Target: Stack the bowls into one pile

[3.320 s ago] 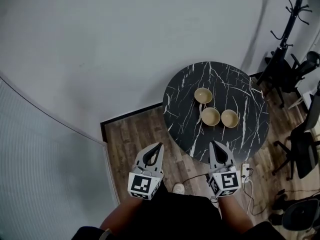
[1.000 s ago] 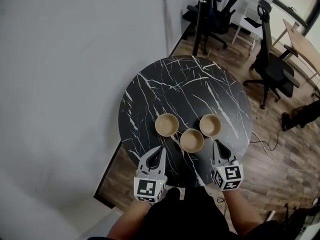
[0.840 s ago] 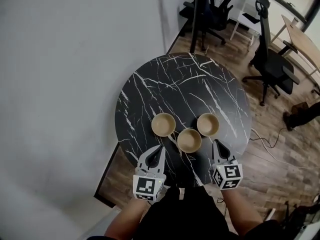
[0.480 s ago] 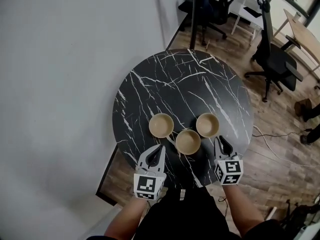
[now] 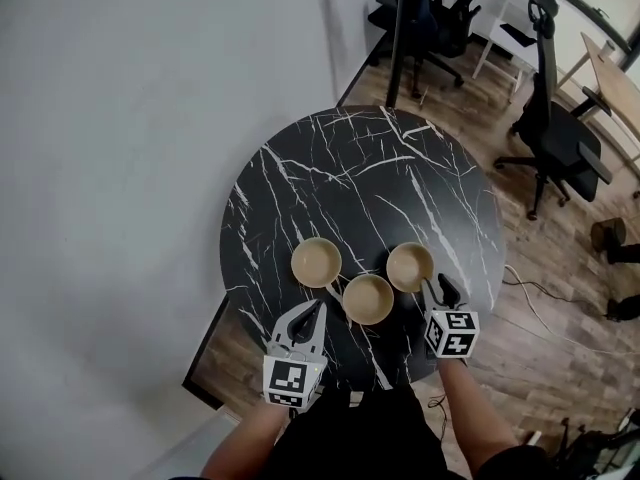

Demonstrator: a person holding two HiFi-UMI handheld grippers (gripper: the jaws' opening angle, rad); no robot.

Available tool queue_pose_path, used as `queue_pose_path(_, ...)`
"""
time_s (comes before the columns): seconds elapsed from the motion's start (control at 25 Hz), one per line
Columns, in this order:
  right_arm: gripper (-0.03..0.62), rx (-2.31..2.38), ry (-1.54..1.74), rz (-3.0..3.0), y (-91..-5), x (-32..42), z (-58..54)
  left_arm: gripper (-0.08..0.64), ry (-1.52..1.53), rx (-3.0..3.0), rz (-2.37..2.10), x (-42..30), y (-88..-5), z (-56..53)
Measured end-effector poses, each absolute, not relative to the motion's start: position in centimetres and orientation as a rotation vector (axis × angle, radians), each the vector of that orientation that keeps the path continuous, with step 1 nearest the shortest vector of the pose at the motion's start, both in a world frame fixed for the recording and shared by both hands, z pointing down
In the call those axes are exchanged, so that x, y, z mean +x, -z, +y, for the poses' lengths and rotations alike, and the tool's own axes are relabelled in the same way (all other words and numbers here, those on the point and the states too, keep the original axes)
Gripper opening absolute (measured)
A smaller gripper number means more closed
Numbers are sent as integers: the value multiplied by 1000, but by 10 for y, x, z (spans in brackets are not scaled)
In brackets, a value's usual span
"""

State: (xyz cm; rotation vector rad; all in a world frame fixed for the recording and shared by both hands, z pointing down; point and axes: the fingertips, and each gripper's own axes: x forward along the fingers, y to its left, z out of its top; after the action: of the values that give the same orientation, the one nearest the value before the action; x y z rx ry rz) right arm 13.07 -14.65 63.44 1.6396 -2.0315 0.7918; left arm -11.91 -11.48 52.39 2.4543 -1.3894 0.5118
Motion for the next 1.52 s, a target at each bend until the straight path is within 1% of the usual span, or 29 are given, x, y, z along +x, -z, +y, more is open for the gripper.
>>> queue_pose_path(0.2,167,1588,-854,-2011,-651,132,-164,11,-531,2448,-1367,-118,-526,-113)
queue_pose_path(0.36,206,1558,-867,-1982,-665,132,-177,11,-539,2448,-1344,-113,-530,-115)
queue_pose_path(0.68,204,1511,-872,-1969,-678,129,-188,11,-519,2414,-1333,-105,-539,-111)
queue_pose_path(0.76,180,1485,-842,-1967,-680,128,-191,11,-519,2410,-1335,-107,-540,-109)
queue_pose_path(0.8,154,1476,-829,-1967,-681,127,-192,11,-516,2408,-1343,-109,-539,-109)
queue_pose_path(1.0,105,1467,-792,-1967,-684,127,-194,11,-509,2395,-1420,-127,-534,-116)
queue_pose_path(1.16,41,1480,-786,-1956,-684,128,-195,11,-505,2379,-1438,-132,-536,-114)
queue_pose_path(1.52,26,1513,-739,-1962,-671,136,-197,11,-495,2368,-1446,-142,-536,-111)
